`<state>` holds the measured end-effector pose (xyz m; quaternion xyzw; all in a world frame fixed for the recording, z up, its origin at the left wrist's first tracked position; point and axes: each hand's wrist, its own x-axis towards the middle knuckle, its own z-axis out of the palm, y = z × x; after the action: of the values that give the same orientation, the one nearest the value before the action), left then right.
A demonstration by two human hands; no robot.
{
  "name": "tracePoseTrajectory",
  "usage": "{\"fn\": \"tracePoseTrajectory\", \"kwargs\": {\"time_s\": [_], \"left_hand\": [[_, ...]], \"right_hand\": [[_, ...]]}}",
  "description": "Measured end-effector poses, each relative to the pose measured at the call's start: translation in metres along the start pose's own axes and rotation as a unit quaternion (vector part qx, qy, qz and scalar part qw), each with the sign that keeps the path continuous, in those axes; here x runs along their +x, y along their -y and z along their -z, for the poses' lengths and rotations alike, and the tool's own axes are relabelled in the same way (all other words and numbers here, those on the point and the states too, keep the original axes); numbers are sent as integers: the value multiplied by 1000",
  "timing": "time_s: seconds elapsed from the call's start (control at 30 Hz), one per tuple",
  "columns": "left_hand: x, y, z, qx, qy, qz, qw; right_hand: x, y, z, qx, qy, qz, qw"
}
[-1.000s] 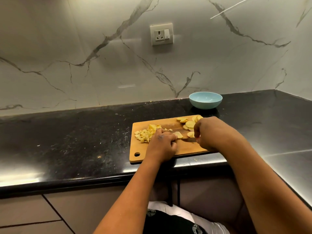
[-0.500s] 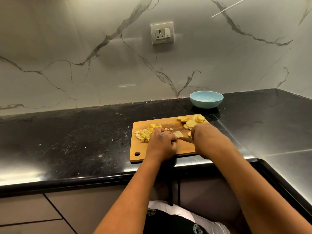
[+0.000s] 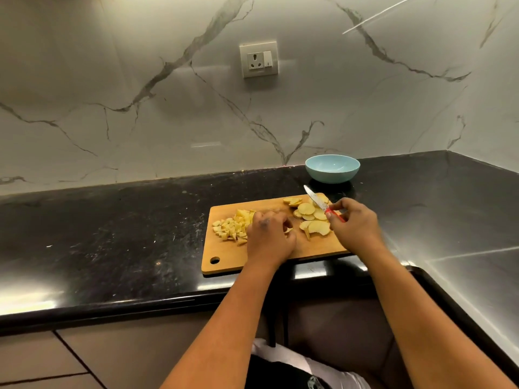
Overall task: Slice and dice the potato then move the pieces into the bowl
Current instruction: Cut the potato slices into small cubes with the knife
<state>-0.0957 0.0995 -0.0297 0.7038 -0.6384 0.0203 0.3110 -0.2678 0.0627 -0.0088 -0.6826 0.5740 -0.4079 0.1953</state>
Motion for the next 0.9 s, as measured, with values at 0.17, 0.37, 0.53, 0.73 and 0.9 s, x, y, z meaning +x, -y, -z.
{"fn": "tracePoseTrajectory", "kwargs": {"time_s": [0.17,0.37,0.53,0.73,0.9], "left_hand": [[5,-25,-12,26,63,60,996],[10,-36,-18,6,67,139,988],[12,-41,-20,-4,56,171,984],[11,-37,-20,-4,23,186,982],[20,-22,-7,12,-7,219,976]], "right_hand": [[-8,-17,-25,30,-66,62,995],[-10,-23,-27,76,-82,90,990],[-8,-25,-30,83,-77,105,988],[-8,-27,-30,93,-81,106,987],[-8,-26,-30,101,-72,99,987]]}}
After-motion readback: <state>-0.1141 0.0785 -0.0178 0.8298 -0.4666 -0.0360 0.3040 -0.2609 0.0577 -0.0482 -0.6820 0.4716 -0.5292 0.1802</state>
